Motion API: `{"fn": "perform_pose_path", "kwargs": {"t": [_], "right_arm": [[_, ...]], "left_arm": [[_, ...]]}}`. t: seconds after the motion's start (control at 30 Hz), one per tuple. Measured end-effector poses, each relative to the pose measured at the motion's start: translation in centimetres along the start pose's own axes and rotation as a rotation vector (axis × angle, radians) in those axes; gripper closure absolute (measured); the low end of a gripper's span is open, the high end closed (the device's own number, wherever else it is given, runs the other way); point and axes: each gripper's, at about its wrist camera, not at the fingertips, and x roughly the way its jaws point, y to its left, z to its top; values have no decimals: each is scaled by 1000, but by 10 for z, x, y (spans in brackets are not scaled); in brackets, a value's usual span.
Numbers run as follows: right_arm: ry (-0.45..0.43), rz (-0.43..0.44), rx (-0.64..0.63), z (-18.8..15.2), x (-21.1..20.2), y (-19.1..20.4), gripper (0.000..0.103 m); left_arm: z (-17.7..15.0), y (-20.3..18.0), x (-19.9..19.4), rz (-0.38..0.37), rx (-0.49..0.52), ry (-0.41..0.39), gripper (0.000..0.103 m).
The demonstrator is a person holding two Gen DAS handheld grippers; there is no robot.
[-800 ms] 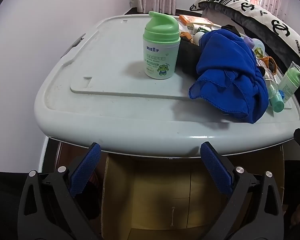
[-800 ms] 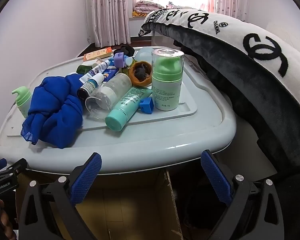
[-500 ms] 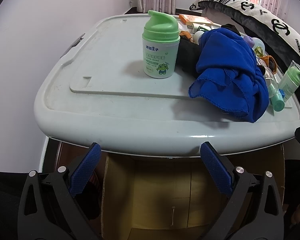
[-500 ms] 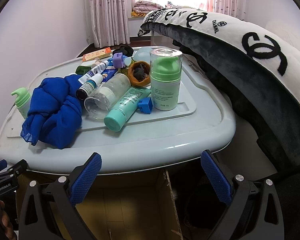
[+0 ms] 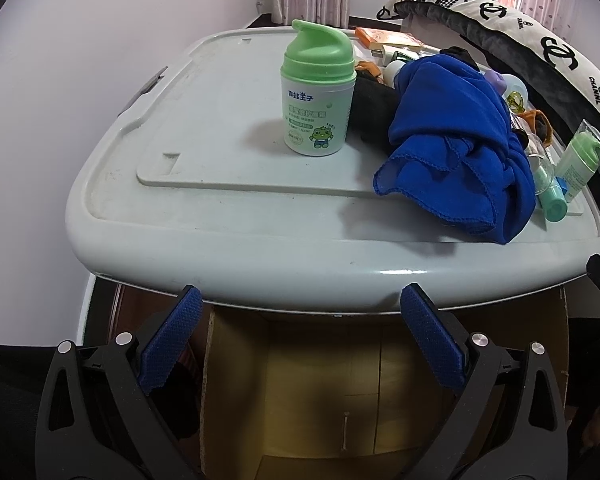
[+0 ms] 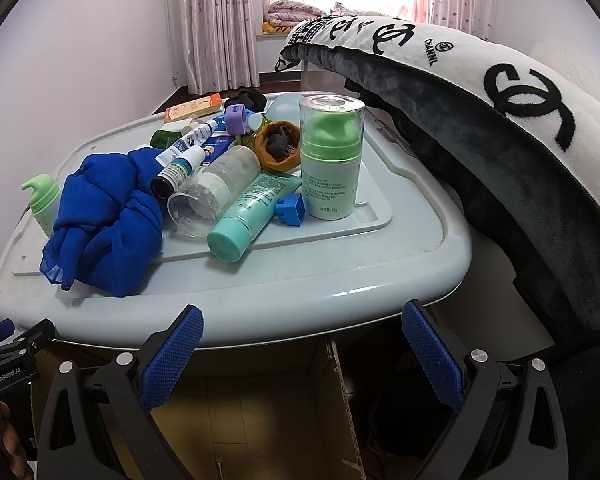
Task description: Collect trash
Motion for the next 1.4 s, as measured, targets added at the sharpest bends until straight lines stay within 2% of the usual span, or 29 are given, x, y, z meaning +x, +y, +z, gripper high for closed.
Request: {"fn": "perform_pose_path", "kwargs": {"t": [0.13, 0.33, 0.4, 0.53, 0.67, 0.77, 0.8, 0.9, 1.07, 1.1, 1.13, 1.17, 1.3, 1.4], "right_arm": [[-2, -1, 3, 0, 0, -1, 5], [-4, 6, 25, 6, 0, -7, 5], [-10, -1, 29, 10, 0, -9, 5], [-25, -5, 42, 24, 1, -17, 5], [-94, -24, 21, 51, 4, -22, 5], [-112, -31, 28, 72, 19, -28, 5], [-102, -24, 39, 79, 28, -31, 5], [-62, -15, 64, 95, 57, -36, 5], [-27, -30, 11, 107, 95, -19, 5], [-17, -14, -3, 107, 102, -16, 13], [-3, -6, -14, 106, 107, -14, 49], [23, -17, -25, 105, 113, -13, 56], [39, 10, 21, 101, 93, -23, 57], [17, 88, 77, 97, 58, -31, 57]], "left_arm": [[0, -2, -1, 21, 17, -14, 5], [1, -1, -1, 10, 9, -12, 5], [4, -2, -3, 33, 27, -30, 5], [16, -5, -9, 18, 57, -46, 5], [30, -7, -10, -4, 96, -34, 5], [41, -6, -6, -29, 94, -27, 5], [43, -5, -3, -28, 93, -16, 5], [45, -3, 0, -60, 62, -58, 5], [45, -2, 3, -70, 51, -73, 5], [45, -3, 4, -65, 59, -79, 5], [44, -3, 3, -60, 66, -89, 5], [43, -3, 3, -58, 71, -93, 5], [42, -2, 7, -80, 70, -90, 5], [45, -2, 10, -108, 56, -95, 5]]}}
